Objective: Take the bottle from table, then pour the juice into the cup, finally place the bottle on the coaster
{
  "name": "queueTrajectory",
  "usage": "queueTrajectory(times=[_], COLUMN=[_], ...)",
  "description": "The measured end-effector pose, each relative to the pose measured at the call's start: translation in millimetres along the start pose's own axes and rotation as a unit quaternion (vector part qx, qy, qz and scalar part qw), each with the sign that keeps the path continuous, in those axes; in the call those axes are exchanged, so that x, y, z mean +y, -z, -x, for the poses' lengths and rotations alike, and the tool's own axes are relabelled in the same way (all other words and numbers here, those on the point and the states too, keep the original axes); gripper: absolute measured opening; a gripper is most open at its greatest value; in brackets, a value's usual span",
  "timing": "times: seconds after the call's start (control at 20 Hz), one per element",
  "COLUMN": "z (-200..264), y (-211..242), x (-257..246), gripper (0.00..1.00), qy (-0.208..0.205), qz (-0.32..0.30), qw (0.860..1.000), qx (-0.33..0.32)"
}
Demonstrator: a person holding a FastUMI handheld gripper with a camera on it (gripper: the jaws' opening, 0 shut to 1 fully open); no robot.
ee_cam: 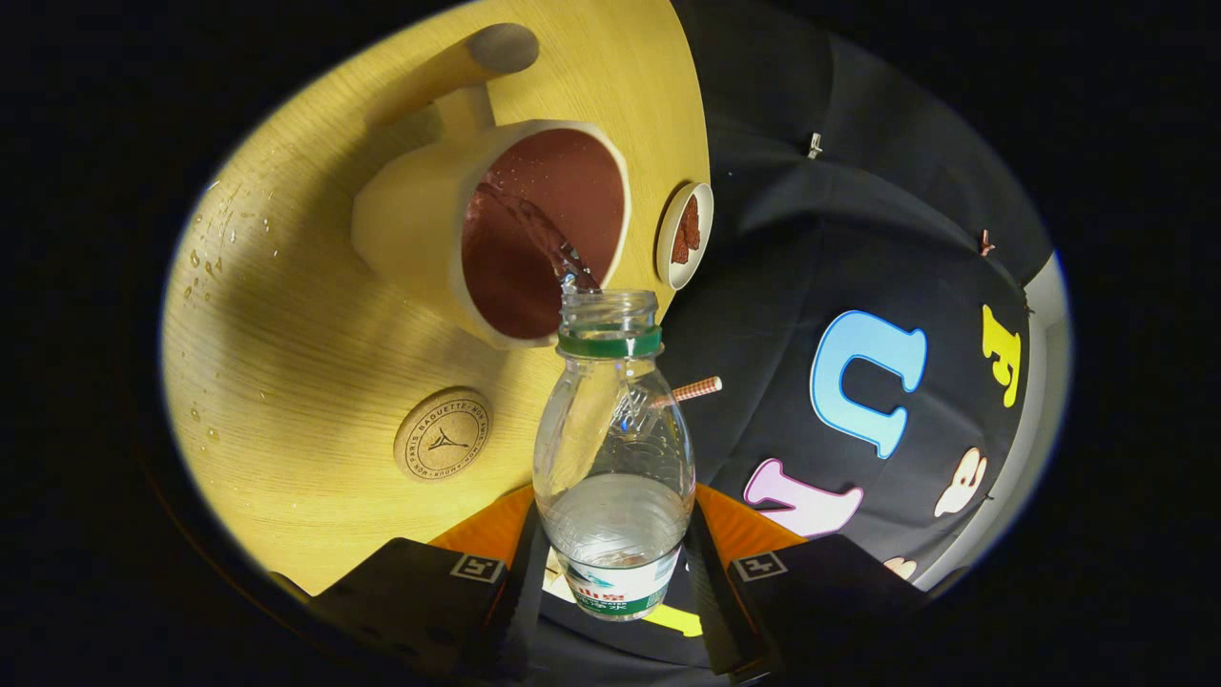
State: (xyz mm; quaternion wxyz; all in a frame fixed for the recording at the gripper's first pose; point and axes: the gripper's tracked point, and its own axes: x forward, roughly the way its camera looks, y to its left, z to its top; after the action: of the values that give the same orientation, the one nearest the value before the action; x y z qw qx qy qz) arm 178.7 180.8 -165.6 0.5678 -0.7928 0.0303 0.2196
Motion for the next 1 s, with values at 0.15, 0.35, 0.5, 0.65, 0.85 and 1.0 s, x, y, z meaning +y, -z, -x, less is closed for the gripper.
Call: queueTrajectory(times=[0.15,0.35,0.5,0.65,0.85,1.0], z=[2.5,1.4,0.4,-0.2,-2.7,-3.2], y=[-5.7,-6.1,-6.7,-7.9,-11.1,-12.8], x=[1.1,-4.4,-7.9,-11.1,-18.0,-19.1], gripper=[0.71,0.71,0.71,0.71,0.71,0.71], qy=[0.003,0.010,0.011,0.014,0.017,0.017], qz=[0.024,0.049,0.058,0.074,0.095,0.113], qw=[1.000,0.999,0.998,0.997,0.995,0.993], qx=[-0.008,-0.014,-0.012,-0.014,-0.017,-0.019])
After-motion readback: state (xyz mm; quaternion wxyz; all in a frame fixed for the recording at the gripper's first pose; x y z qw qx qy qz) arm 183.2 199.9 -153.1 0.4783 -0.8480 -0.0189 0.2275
